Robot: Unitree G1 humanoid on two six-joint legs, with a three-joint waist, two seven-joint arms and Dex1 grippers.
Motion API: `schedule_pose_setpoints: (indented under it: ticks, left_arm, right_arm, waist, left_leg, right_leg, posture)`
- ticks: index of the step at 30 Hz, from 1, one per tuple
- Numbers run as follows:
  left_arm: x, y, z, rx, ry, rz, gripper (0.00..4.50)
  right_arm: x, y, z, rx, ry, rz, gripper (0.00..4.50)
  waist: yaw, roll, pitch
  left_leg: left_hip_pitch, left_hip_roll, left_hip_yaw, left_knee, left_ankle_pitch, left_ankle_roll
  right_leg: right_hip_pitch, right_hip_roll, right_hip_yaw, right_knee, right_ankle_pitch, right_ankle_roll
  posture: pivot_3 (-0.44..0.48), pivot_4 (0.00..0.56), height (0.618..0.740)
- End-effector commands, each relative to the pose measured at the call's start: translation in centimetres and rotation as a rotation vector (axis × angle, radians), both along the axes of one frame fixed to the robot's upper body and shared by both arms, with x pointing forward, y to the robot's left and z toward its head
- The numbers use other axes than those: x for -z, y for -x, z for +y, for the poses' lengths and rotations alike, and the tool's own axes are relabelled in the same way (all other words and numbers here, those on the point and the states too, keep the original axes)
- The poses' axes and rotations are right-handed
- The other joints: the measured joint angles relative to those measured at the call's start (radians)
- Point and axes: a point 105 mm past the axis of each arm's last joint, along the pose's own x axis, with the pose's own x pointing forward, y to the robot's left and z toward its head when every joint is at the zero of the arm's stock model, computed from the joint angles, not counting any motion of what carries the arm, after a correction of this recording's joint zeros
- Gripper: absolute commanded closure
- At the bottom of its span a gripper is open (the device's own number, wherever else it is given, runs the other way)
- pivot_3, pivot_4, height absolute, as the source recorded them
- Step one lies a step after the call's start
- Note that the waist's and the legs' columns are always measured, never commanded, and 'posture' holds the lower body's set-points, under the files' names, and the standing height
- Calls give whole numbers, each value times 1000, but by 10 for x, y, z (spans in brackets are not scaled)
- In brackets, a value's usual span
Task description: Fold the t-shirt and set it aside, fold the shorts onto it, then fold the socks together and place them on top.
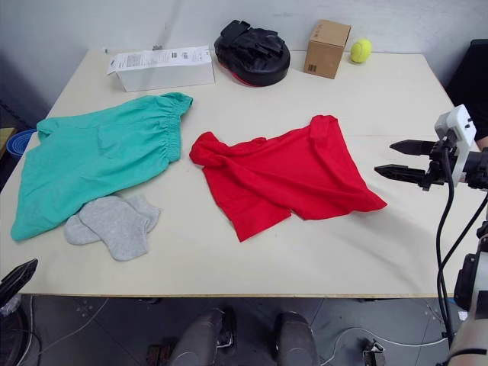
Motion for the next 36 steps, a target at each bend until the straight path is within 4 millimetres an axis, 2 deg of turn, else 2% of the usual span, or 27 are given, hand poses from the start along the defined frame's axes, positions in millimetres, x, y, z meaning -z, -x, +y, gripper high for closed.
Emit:
schedule_pose_setpoints:
  ticks: [1,15,20,22,29,32,36]
  left_arm:
    - [-9,2,2,-9,-24,-26,0]
    - [-11,-6,2,1,-19,-25,0]
    - [-24,-24,-14,105,-41,-36,0]
    - [-31,-38,-33,222,-66,-28,0]
    - [-38,-74,-126,789,-163,65,0]
    - [-32,-83,-166,1040,-202,101,0]
    - [-19,-95,-202,1240,-251,126,0]
  right_arm:
    - [-17,4,-6,6,10,-54,64]
    - [-17,4,-7,13,12,-67,64]
    - [-19,4,-5,1,18,-92,64]
    - [-19,6,-1,-23,35,-98,64]
    - [-10,26,9,-140,205,-71,64]
    - [8,37,11,-213,367,-51,64]
    - [28,40,12,-279,539,-78,64]
  waist:
    - [0,0,0]
    - [1,0,0]
    - [1,0,0]
    - [2,0,0]
    - [4,1,0]
    - [4,3,0]
    - [2,3,0]
  left_leg:
    - [0,0,0,0,0,0]
    - [0,0,0,0,0,0]
    - [0,0,0,0,0,0]
    - [0,0,0,0,0,0]
    - [0,0,0,-1,1,-1]
    - [0,0,1,-1,1,-1]
    - [1,3,6,-1,2,-2]
  right_leg:
    - [0,0,0,0,0,0]
    - [0,0,1,0,0,0]
    - [0,0,1,0,0,0]
    - [0,0,1,1,0,0]
    - [0,1,1,1,0,0]
    - [-1,3,3,1,0,0]
    - [-2,9,9,2,0,0]
  posture:
    - [0,150,740]
    - [0,150,740]
    - [0,150,740]
    - [0,150,740]
    - [0,150,740]
    - [0,150,740]
    - [0,150,740]
